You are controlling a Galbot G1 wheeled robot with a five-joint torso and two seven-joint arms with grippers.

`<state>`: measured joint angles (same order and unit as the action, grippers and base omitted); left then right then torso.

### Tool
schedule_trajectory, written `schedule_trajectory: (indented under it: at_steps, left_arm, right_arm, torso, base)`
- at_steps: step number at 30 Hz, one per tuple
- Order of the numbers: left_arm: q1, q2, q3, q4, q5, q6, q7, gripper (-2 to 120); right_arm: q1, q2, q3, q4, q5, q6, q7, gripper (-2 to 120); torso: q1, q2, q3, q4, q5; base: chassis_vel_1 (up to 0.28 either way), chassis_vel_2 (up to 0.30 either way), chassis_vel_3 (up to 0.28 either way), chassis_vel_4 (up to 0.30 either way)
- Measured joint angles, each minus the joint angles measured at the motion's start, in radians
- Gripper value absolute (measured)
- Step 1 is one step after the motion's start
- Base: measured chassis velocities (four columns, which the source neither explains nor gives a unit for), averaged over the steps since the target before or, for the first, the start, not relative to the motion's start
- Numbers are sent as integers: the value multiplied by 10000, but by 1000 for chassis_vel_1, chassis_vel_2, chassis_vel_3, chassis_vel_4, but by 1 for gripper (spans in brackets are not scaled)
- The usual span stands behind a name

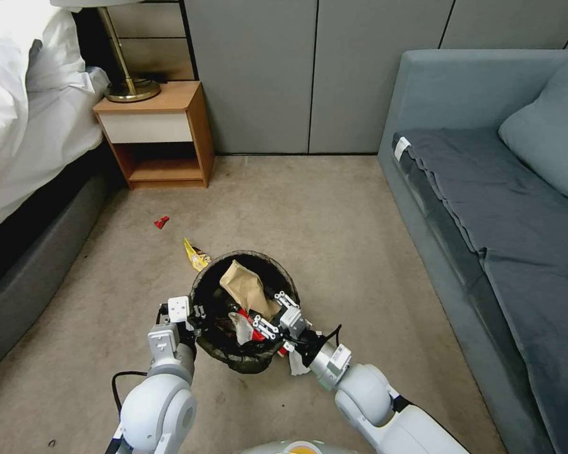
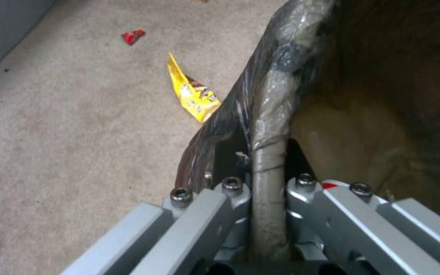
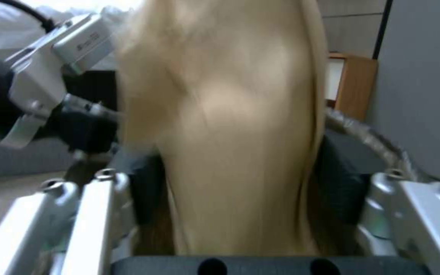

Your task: Pick up the trash bin, then pick up the garbage from the floor and place it into the trash bin.

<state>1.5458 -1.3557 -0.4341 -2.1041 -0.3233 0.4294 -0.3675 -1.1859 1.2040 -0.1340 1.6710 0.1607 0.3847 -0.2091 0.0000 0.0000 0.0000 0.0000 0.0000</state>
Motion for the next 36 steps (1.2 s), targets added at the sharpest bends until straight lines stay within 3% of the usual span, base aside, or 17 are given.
schedule_trajectory:
  at_steps: [2,3,11,22,28,32,35,36]
  left_arm:
    - [-7,-3,5,0,0,6,0,0]
    - [-18,-7,14,1,-1,19,0,0]
    - [-48,19,14,5,-35,67,-6,0]
    - [-39,98,9,66,-49,69,-17,0]
    - [-36,152,-8,119,-50,69,-18,0]
    - [-23,158,-61,140,-54,67,-18,0]
    - [-28,114,-225,230,-65,8,-19,0]
    - [-28,114,-225,230,-65,8,-19,0]
  right_arm:
    - [-19,-12,-1,0,-15,-1,0,68]
    - [-61,-39,-8,0,-40,1,0,77]
    - [-171,-183,-55,13,-103,4,-14,99]
    - [-560,-402,104,735,-304,72,-32,100]
    - [-850,-365,759,1999,-450,124,213,100]
    - [-1092,-166,1159,2704,-566,115,577,100]
    - [-2010,351,1920,3671,-1356,137,1908,100]
    - [-2010,351,1920,3671,-1356,137,1908,100]
  torso:
    - [1,0,0,-1,0]
    - [0,0,0,0,0]
    - [0,0,0,0,0]
    - [0,0,0,1,0]
    - [0,0,0,1,-1]
    - [0,0,0,1,-1]
    - [0,0,0,-1,-1]
    - [0,0,0,-1,-1]
  base:
    - [0,0,0,0]
    - [0,0,0,0]
    - [0,0,0,0]
    - [0,0,0,0]
    - [0,0,0,0]
    - [0,0,0,0]
    - [0,0,0,0]
    - [0,0,0,0]
